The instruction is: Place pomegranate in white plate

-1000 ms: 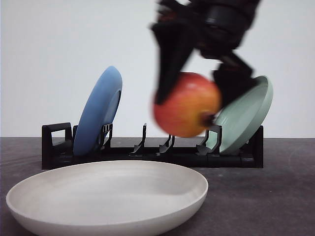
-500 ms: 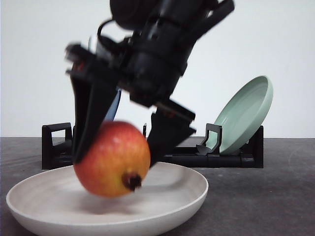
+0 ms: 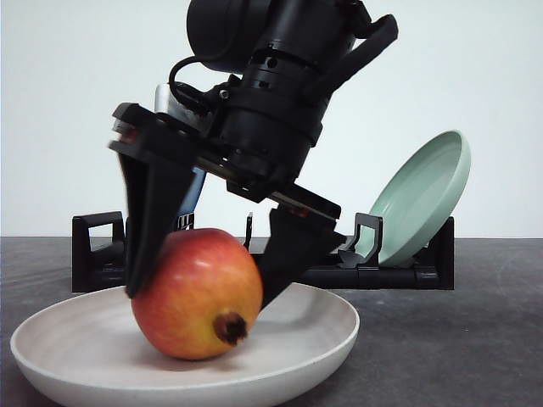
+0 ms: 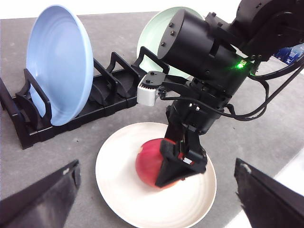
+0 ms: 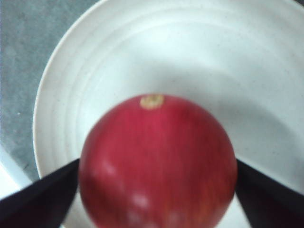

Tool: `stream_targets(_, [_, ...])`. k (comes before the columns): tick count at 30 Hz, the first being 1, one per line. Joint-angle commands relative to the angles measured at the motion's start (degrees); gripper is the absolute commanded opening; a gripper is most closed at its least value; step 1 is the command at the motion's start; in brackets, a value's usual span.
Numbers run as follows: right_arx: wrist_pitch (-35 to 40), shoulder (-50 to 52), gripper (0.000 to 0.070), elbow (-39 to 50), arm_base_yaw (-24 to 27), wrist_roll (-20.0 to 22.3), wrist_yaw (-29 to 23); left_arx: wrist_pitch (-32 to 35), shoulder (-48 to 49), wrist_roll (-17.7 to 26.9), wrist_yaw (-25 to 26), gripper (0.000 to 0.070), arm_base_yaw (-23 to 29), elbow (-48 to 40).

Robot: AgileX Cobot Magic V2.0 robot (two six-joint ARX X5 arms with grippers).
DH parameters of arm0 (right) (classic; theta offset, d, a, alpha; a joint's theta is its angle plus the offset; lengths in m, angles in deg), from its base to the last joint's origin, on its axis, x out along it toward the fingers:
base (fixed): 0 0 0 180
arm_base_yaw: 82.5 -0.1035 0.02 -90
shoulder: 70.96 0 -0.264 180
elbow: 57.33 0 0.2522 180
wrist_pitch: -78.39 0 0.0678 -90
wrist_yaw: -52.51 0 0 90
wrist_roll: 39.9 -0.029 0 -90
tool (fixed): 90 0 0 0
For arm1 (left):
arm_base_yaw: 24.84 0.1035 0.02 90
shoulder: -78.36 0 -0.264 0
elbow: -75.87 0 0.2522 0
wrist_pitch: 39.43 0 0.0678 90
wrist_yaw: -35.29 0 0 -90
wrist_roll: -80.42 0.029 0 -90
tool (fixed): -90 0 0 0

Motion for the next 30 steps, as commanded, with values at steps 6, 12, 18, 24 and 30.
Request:
stream_targets(6, [-0.04,0.73,0.0700,-1.03,-0.64,-0.78,-0.11,0.70,-0.13,0.22,-0.55,0.0625,-0.83,0.44])
stream_targets(12, [-3.86,9.66,0.0700,-1.03,-0.09,-0.50,-2.80,0.70,-0.13,0.20,-0.57,0.0625,-0.81,0.44])
stream_targets(18, [-16.55,25.41,0.0700,-1.02,-0.01,-0.12,-11.60,0.68,-0.13,0.17,-0.57,0.0625,-0.81,0.44])
stream_targets(24, [-29.09,44.63,0.0700,-0.89,-0.05,-1.20,-24.61,0.70,-0.13,0.20,-1.38,0.0625,-0.81,0.44])
stream_targets(30, [-31.61,63.51,0.0700,3.07,-0.05,-1.90,-31.17,0.76,-0.13,0.20,-1.66,0.0626,-0.81,0.44])
